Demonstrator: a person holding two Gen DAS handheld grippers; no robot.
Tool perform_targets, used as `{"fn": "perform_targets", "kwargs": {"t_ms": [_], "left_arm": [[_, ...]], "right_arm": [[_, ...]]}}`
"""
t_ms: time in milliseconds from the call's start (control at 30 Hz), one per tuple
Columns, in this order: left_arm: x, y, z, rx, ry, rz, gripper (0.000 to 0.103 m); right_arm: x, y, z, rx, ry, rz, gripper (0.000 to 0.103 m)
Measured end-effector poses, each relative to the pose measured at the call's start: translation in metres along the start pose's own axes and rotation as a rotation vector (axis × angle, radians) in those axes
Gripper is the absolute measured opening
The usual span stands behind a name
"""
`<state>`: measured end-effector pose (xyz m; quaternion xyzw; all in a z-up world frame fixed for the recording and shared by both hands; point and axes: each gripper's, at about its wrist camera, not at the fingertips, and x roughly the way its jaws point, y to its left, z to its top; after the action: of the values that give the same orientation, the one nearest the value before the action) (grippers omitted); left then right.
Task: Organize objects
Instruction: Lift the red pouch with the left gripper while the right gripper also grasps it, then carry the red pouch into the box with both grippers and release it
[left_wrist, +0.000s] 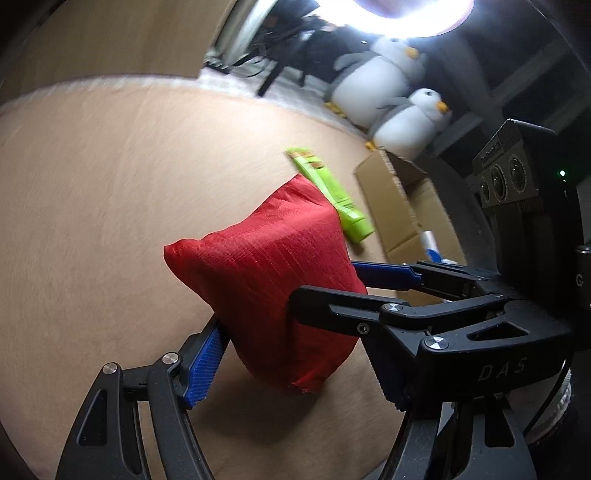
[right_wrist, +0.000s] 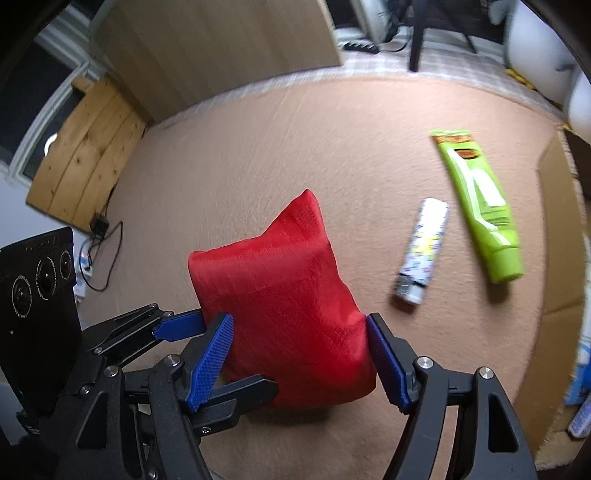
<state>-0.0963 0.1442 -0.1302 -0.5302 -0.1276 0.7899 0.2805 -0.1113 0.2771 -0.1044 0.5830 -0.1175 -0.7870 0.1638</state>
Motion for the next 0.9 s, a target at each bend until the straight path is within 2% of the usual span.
{"fn": "perform_targets", "kwargs": {"t_ms": [267, 567, 900], "left_arm": [[0.022, -0.071, 0.036, 0.121, -0.015, -0.059, 0.074], [0.066, -0.158, 0.075, 0.231, -0.034, -0.118, 0.073], [0.122, -0.214, 0.104, 0.282, -0.016, -0.142, 0.073]], "right_arm": [[-0.058, -0.041, 0.002, 0.064, -0.107, -0.056, 0.07], [-0.118, -0.112, 0.006, 0.144, -0.209, -0.121, 0.07], [-0.144, -0.181, 0.005, 0.231, -0.257, -0.158, 0.07]]}}
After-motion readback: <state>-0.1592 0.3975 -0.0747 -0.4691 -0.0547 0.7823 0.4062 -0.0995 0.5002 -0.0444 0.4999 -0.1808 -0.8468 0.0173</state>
